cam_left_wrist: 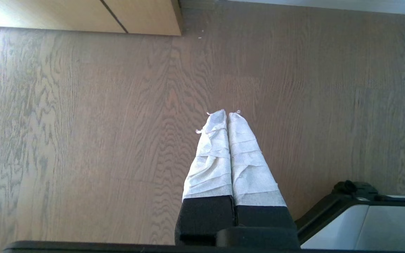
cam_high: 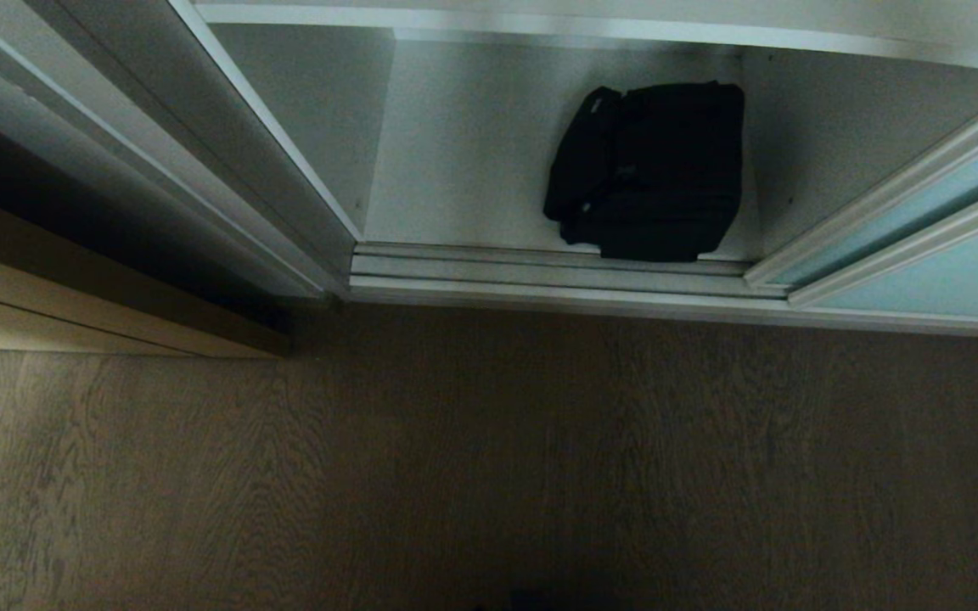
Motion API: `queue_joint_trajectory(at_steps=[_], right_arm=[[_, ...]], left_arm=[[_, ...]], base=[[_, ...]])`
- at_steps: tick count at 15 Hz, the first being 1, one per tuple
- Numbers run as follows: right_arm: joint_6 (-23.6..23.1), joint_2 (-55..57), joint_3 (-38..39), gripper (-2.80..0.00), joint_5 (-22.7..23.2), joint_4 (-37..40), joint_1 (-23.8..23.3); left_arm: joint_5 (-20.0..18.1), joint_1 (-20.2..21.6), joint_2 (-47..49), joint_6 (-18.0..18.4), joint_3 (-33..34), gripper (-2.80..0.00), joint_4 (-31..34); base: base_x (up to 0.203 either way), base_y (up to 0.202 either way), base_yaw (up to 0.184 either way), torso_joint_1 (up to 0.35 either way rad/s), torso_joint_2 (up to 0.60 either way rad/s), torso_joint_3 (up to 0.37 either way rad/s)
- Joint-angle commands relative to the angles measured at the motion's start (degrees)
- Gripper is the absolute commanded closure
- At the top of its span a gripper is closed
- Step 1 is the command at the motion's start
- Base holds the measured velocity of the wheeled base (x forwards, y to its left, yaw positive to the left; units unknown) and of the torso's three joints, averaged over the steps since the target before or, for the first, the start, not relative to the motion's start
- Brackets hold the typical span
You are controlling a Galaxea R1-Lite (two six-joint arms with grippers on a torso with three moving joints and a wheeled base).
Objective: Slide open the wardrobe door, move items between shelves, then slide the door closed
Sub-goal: Close the door
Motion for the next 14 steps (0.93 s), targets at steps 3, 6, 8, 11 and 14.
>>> queue_joint_trajectory(at_steps=[3,6,8,11,14], right_arm=[[1.3,3.4,-0.1,0.00,2.6,-0.1,-2.7],[1.4,4.2,0.5,0.00,3.2,0.4,-3.4],[2.6,3.7,0.9,0.00,6.0,1.0,-3.1],[2.9,3.0,3.1,0.00,10.0,1.1,-2.2],[3.0,2.9,4.2,0.00,11.8,1.9,0.3]], left_arm=[[0.0,0.0,0.0,0.0,0.0,0.00,0.0],[0.0,0.0,0.0,0.0,0.0,0.00,0.0],[0.0,0.0,0.1,0.0,0.0,0.00,0.0],[0.0,0.0,0.0,0.0,0.0,0.00,0.0],[0.0,0.0,0.1,0.0,0.0,0.00,0.1]], base=[[0.000,0.000,0.000,0.000,0.00,0.000],[0.000,0.000,0.000,0.000,0.00,0.000],[0.000,0.000,0.000,0.000,0.00,0.000],[0.000,0.000,0.000,0.000,0.00,0.000],[0.000,0.000,0.000,0.000,0.00,0.000]])
